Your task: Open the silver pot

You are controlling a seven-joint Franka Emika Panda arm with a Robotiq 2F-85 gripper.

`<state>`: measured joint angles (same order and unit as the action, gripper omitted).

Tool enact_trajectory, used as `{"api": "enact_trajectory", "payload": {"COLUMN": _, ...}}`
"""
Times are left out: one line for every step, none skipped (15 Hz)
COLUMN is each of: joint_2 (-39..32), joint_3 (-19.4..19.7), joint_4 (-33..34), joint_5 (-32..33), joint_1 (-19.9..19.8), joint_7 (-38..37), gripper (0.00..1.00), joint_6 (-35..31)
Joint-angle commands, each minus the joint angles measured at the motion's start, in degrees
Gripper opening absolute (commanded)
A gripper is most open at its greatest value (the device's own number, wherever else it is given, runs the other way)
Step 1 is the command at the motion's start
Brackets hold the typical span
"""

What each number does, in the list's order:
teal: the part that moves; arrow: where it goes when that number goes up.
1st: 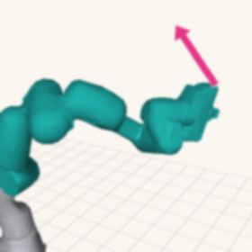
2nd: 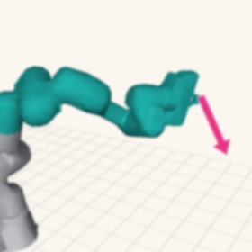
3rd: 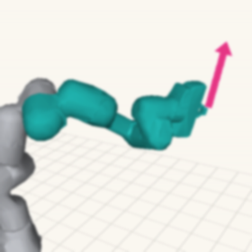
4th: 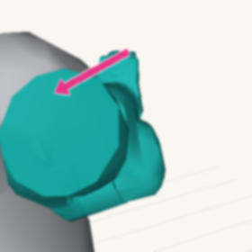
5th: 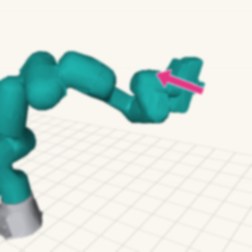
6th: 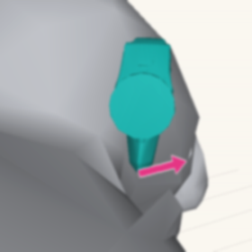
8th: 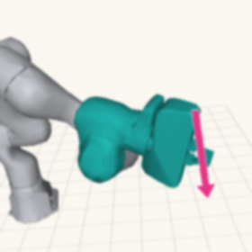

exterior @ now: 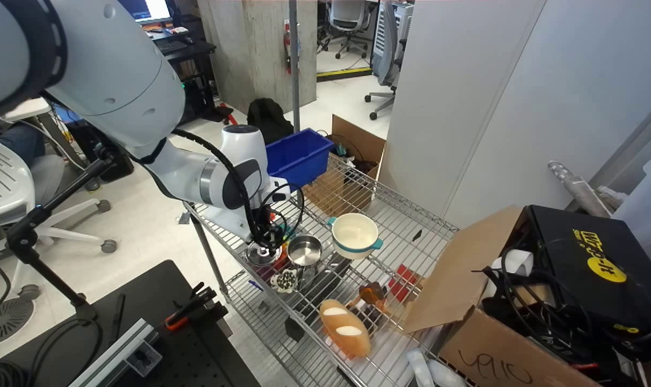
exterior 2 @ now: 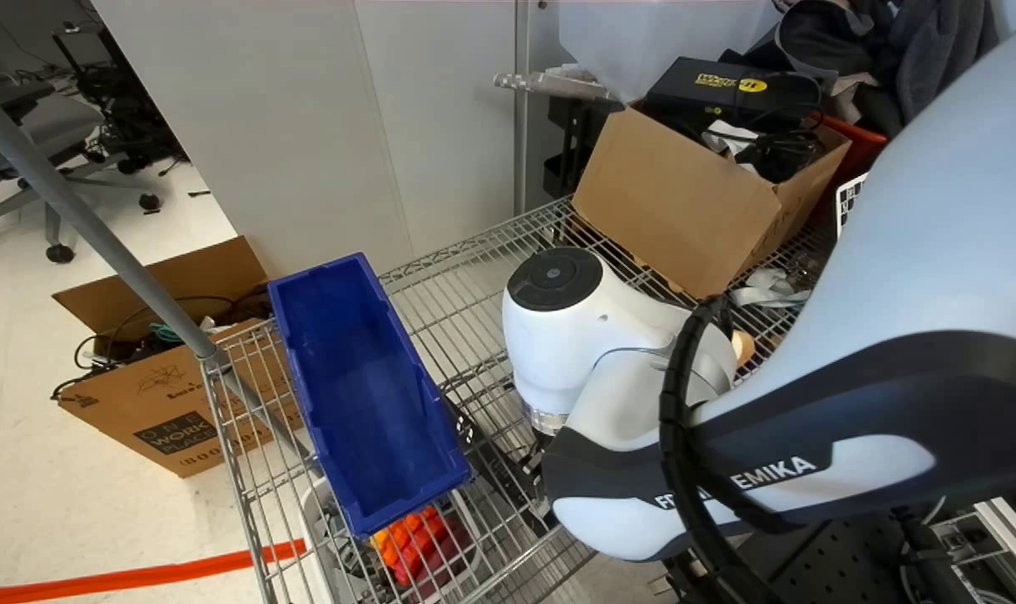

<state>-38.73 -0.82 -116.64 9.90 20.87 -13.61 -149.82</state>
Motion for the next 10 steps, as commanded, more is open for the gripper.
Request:
{"api": "enact_trajectory", "payload": {"joint_2": 10.4, "joint_3": -1.7, "joint_4": -10.5, "joint_5": -0.1, "joint_1": -4.1, "joint_7": 5.7, "gripper": 1.00, "joint_6": -2.3}}
{"api": "enact_trajectory", "payload": {"joint_2": 13.5, "joint_3": -1.9, "joint_4": -13.4, "joint_5": -0.3, "joint_1": -5.6, "joint_7": 7.6, "gripper": 1.00, "joint_6": -2.8}}
{"api": "enact_trajectory", "payload": {"joint_2": 15.8, "joint_3": -2.1, "joint_4": -15.2, "joint_5": -0.5, "joint_1": -7.1, "joint_7": 9.4, "gripper": 1.00, "joint_6": -2.9}}
{"api": "enact_trajectory", "payload": {"joint_2": 18.5, "joint_3": -2.3, "joint_4": -16.9, "joint_5": -1.3, "joint_1": -8.8, "joint_7": 11.0, "gripper": 1.00, "joint_6": -2.6}}
{"api": "enact_trajectory", "payload": {"joint_2": 21.2, "joint_3": -2.1, "joint_4": -17.9, "joint_5": -1.9, "joint_1": -10.2, "joint_7": 11.7, "gripper": 1.00, "joint_6": -0.3}}
{"api": "enact_trajectory", "payload": {"joint_2": 14.4, "joint_3": -1.5, "joint_4": -12.7, "joint_5": 0.0, "joint_1": -7.6, "joint_7": 8.5, "gripper": 1.00, "joint_6": -0.9}}
{"api": "enact_trajectory", "payload": {"joint_2": 16.4, "joint_3": -1.4, "joint_4": -13.9, "joint_5": 0.1, "joint_1": -8.7, "joint_7": 9.1, "gripper": 1.00, "joint_6": -0.7}}
{"api": "enact_trajectory", "payload": {"joint_2": 16.8, "joint_3": -1.4, "joint_4": -14.1, "joint_5": 0.2, "joint_1": -9.1, "joint_7": 9.1, "gripper": 1.00, "joint_6": -0.7}}
{"api": "enact_trajectory", "payload": {"joint_2": 16.4, "joint_3": -1.5, "joint_4": -14.0, "joint_5": 0.2, "joint_1": -8.9, "joint_7": 9.1, "gripper": 1.00, "joint_6": -0.7}}
{"api": "enact_trajectory", "payload": {"joint_2": 15.7, "joint_3": -1.6, "joint_4": -13.7, "joint_5": 0.2, "joint_1": -8.5, "joint_7": 9.0, "gripper": 1.00, "joint_6": -0.7}}
